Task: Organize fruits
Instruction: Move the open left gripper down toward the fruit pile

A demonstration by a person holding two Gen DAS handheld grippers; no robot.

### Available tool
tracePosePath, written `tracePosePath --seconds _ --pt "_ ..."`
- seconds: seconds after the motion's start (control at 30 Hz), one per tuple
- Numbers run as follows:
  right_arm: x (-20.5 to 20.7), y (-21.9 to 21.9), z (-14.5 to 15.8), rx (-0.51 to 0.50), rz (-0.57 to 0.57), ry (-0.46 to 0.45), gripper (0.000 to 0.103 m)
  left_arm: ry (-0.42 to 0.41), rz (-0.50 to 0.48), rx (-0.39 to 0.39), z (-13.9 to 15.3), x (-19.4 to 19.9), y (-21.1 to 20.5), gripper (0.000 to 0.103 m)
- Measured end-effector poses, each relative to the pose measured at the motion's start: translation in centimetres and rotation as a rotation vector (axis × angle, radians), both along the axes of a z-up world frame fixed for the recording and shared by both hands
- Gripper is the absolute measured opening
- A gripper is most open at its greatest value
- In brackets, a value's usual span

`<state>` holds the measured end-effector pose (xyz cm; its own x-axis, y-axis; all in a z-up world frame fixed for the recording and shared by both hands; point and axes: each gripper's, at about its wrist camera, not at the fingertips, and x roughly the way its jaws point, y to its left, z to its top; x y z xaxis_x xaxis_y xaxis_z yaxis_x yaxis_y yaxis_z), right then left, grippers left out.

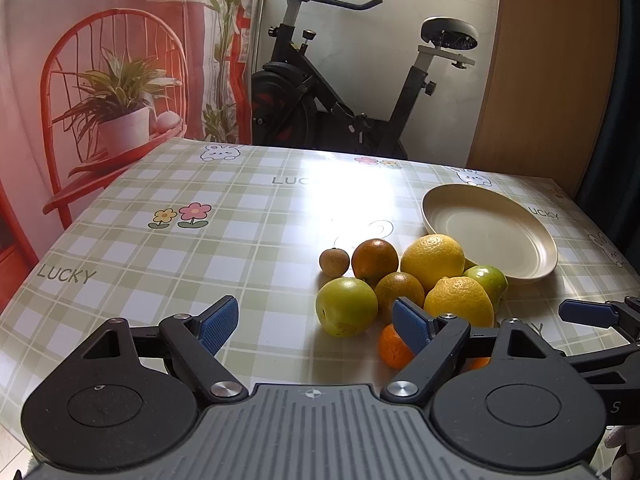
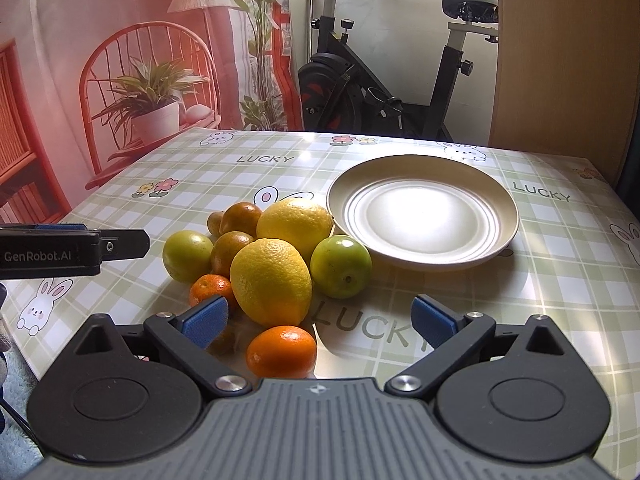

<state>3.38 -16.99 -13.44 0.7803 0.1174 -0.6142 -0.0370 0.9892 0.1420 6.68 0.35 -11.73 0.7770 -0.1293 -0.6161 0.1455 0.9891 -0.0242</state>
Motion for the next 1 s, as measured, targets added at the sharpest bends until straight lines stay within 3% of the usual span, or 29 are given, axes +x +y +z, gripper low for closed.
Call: tracePosePath --seconds 0.27,0.57,0.73,0.87,1.0 --pt "0.3 0.1 -0.1 0.012 0.017 -0.003 0.094 0.041 0.026 -0.005 -0.4 0.7 0.6 0.089" --pt "0.7 0.5 -0.4 0.030 0.062 -0.007 0.083 0.022 0.057 -0.032 -0.3 1.2 1.0 0.088" --pt "1.3 0.5 -0.5 0.051 0.086 -0.005 0.077 0.024 -0.034 -0.058 0.2 1.9 0.2 0.082" --pt "1.8 0.5 -0.6 0.069 0.104 0.003 0.072 0.009 -0.123 -0.033 0.7 2.5 -1.3 0.080" --pt "2.3 0.5 -0.9 0.086 0.122 0.013 0.066 0.018 -0.206 -0.018 0.7 3.0 -3.0 0.072"
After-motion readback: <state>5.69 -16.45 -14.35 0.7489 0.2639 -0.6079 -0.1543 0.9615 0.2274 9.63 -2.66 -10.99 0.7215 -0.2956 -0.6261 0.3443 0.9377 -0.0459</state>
